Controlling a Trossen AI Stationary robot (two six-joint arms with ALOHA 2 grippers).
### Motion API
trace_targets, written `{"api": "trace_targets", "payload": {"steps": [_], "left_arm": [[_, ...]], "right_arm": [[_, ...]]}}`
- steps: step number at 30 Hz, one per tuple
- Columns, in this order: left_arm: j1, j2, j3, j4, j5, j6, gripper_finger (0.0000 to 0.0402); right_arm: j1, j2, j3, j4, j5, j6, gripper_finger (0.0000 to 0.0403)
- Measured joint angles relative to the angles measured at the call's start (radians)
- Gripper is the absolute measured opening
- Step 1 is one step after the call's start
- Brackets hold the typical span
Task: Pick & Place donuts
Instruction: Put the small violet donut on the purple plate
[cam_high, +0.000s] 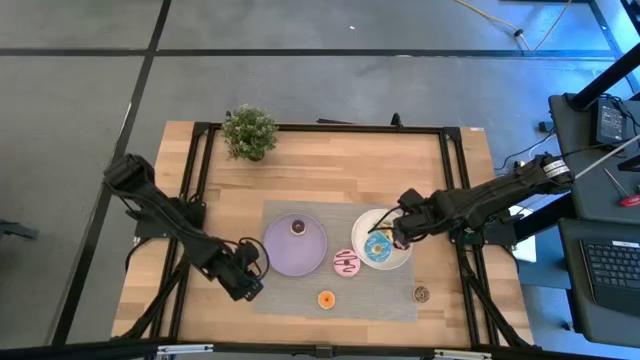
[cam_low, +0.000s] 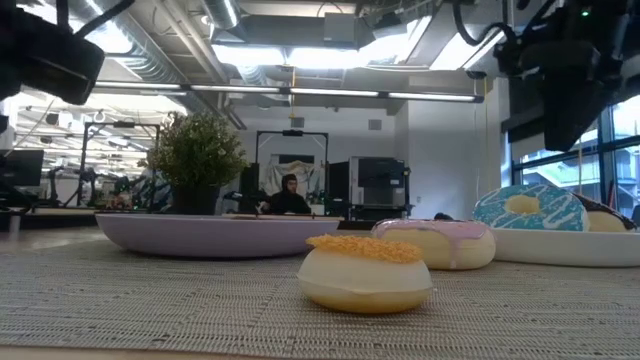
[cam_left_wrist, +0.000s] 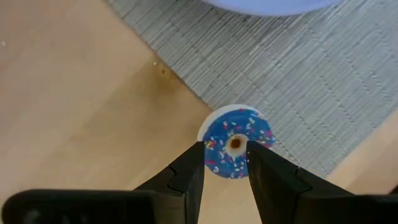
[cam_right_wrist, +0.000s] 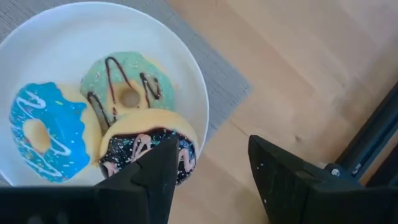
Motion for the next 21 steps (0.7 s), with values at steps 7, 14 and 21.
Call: {"api": "trace_targets", "payload": {"steps": [7, 14, 21], "left_arm": [[0.020, 0.020, 0.000, -0.009, 0.041, -0.012, 0.0147], [0.018, 0.020, 0.000, -0.007, 0.052, 0.004, 0.0197], [0.014, 0.020, 0.000, -0.005, 0.054, 0.001, 0.0206]], "right_arm": [[-0.001, 0.000, 0.006, -0.011, -0.008, -0.002, 0.0197], [-0.001, 0.000, 0.006, -0.016, -0.009, -0.002, 0.0197], [-0.002, 0.000, 0.006, -0.015, -0.010, -0.002, 0.0197]]}}
